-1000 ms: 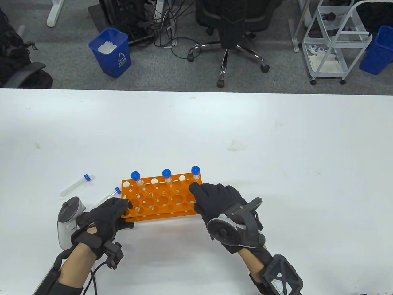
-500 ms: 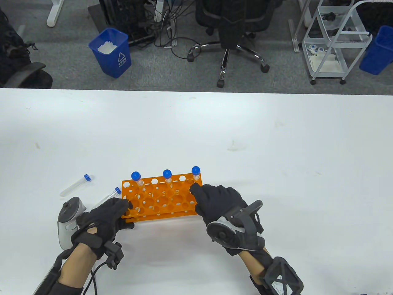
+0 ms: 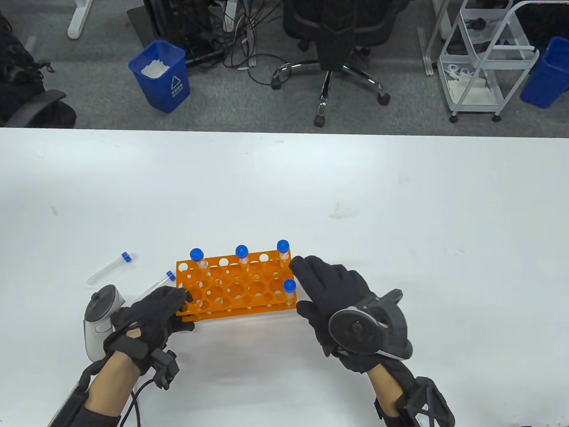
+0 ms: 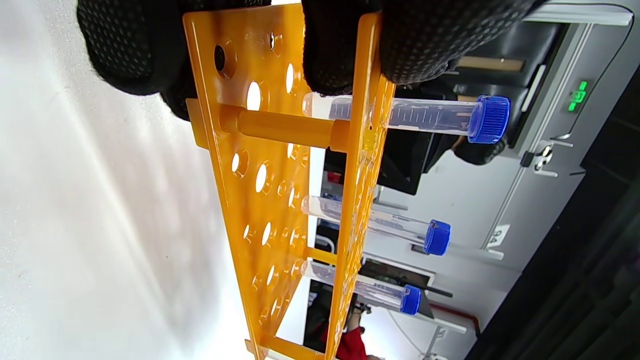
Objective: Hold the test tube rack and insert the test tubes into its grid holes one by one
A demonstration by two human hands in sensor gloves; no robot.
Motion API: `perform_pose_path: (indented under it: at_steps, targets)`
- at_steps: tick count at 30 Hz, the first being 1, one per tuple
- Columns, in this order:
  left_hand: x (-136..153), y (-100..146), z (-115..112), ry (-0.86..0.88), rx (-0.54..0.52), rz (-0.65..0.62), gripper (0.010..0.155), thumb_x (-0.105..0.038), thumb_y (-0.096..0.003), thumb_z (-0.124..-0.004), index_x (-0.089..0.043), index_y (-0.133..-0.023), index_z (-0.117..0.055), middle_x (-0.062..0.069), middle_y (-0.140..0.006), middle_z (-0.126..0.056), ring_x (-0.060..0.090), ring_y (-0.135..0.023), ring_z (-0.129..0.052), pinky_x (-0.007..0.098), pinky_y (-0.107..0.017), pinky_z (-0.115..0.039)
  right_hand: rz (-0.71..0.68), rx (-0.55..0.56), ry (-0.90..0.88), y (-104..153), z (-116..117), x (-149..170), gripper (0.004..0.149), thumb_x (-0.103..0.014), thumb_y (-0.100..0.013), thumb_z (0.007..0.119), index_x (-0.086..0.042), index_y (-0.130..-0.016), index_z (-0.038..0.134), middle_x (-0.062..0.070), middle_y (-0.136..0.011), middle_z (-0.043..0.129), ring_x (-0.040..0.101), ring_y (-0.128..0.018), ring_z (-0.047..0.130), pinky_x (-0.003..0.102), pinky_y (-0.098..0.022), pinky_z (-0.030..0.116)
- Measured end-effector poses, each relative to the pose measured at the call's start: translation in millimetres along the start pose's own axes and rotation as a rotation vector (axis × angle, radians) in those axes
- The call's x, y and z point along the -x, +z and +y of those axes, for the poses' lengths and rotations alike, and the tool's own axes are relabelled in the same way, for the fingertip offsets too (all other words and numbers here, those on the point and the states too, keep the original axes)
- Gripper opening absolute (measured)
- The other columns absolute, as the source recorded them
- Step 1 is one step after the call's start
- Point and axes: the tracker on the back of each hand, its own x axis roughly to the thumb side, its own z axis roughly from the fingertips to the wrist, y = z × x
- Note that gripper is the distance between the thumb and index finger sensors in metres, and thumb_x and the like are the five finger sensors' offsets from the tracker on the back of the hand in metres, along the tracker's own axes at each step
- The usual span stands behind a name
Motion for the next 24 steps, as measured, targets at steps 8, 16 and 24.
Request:
perform_pose_path:
  at_steps: [8, 16, 24]
  targets:
    - [1, -2, -2, -0.009, 0.033, 0.001, 0.038, -0.046, -0.0478, -0.072, -0.021, -0.076, -0.076, 0.029, -0.097, -0.056, 0.045, -0.074, -0.088, 0.051, -0.054, -0.08, 0.416, -0.046, -0.539, 10, 23, 68, 0.048, -0.037, -0.043, 0.079, -0.012, -0.085, 0.081, 0.028, -0.099, 0.074, 0.051, -0.075, 0.085, 0.066, -0.051, 0.077]
    - [3, -5, -5, -0.02, 0.062, 0.004, 0.038, -0.046, -0.0478, -0.073, -0.021, -0.076, -0.076, 0.029, -0.097, -0.056, 0.045, -0.074, -0.088, 0.051, -0.055, -0.08, 0.722, -0.369, -1.091, 19, 101, 105, 0.053, -0.045, -0.045, 0.078, -0.009, -0.084, 0.079, 0.036, -0.104, 0.055, 0.063, -0.087, 0.064, 0.079, -0.056, 0.06]
    - [7, -8, -9, -0.033, 0.07, 0.019, 0.038, -0.046, -0.0477, -0.073, -0.021, -0.076, -0.076, 0.029, -0.097, -0.056, 0.045, -0.074, -0.088, 0.051, -0.055, -0.08, 0.742, -0.463, -1.073, 19, 118, 101, 0.053, -0.048, -0.043, 0.08, -0.011, -0.081, 0.082, 0.035, -0.101, 0.066, 0.061, -0.083, 0.073, 0.077, -0.056, 0.064]
